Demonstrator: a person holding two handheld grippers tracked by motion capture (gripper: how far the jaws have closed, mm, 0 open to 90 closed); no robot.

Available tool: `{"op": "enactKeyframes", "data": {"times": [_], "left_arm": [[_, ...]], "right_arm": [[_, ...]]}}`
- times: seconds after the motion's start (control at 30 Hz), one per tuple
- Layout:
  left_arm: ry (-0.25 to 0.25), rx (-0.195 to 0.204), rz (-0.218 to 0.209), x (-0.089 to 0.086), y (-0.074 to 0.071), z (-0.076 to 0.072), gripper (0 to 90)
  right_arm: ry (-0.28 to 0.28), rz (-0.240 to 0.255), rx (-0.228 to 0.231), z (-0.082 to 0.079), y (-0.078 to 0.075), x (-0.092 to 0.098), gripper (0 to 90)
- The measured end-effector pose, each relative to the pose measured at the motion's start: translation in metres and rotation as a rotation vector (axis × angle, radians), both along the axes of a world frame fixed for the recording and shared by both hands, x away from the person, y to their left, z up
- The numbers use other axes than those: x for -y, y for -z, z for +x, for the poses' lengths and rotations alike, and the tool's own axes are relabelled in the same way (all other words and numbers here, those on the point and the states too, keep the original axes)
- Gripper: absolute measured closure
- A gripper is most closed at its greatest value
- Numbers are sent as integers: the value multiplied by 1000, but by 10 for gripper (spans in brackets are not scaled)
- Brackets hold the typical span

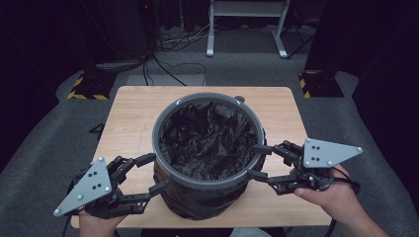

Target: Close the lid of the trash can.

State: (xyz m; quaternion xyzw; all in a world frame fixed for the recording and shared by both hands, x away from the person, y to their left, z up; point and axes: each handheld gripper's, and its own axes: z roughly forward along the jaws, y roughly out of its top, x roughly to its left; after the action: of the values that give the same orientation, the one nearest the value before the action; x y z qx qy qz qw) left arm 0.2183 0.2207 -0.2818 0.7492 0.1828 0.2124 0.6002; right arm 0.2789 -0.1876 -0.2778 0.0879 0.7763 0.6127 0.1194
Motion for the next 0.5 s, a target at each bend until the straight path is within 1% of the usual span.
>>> {"op": "enactKeyframes", "data": {"times": [0.03,0.07,0.13,0.23,0.33,0.43,0.5], "left_arm": [[0,0,0,0,0,0,350],[-5,0,17,4,1,1,351],[-7,-4,38,8,1,5,352],[-8,-7,52,12,2,8,353],[-1,-24,47,12,3,13,353],[5,-29,45,14,5,15,348],[8,-29,41,13,4,15,348]], "right_arm": [[0,0,0,0,0,0,384],[1,-10,19,-1,0,-2,384],[-1,-9,17,0,0,-2,384],[-18,-2,4,5,1,-2,375],[-15,-6,8,6,2,-2,372],[-17,0,21,5,5,-1,377],[-20,12,11,5,5,0,377]]}}
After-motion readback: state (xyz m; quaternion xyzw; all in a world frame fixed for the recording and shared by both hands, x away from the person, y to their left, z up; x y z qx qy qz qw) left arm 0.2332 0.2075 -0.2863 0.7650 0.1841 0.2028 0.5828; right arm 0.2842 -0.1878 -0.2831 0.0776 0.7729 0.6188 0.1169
